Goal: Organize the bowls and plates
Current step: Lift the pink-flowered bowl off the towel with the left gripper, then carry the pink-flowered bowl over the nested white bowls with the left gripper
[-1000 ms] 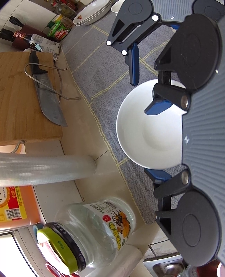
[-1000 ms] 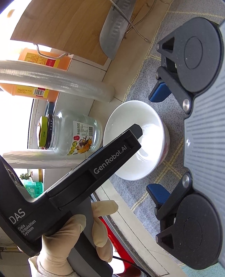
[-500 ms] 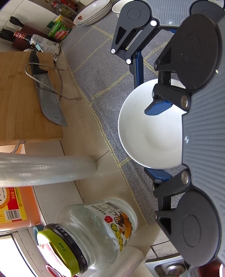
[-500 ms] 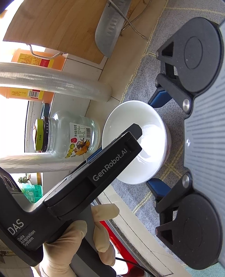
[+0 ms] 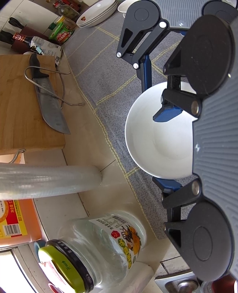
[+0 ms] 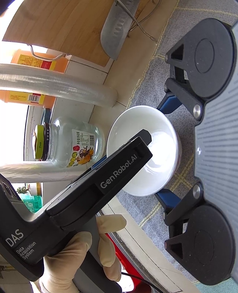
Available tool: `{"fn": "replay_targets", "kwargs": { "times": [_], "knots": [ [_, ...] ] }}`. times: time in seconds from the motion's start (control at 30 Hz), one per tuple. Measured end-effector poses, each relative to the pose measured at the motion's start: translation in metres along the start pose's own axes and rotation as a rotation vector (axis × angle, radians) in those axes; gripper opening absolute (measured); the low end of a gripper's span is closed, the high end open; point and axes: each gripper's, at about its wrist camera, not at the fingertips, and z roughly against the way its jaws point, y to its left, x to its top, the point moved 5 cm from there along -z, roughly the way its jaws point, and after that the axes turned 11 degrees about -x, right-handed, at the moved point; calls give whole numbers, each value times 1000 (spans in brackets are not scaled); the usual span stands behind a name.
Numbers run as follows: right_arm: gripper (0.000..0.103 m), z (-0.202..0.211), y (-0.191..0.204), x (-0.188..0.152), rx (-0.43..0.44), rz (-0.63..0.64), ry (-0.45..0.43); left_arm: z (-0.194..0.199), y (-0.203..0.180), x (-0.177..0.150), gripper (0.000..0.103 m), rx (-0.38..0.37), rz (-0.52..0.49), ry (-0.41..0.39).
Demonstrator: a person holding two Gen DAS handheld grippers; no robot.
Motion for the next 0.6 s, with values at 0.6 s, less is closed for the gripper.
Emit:
{"fn": "replay_targets", "kwargs": {
  "times": [0.6],
  "knots": [
    [91,39,-4,-8,17,23,-6,21,-34,-6,57,5,-11,1]
  ]
}}
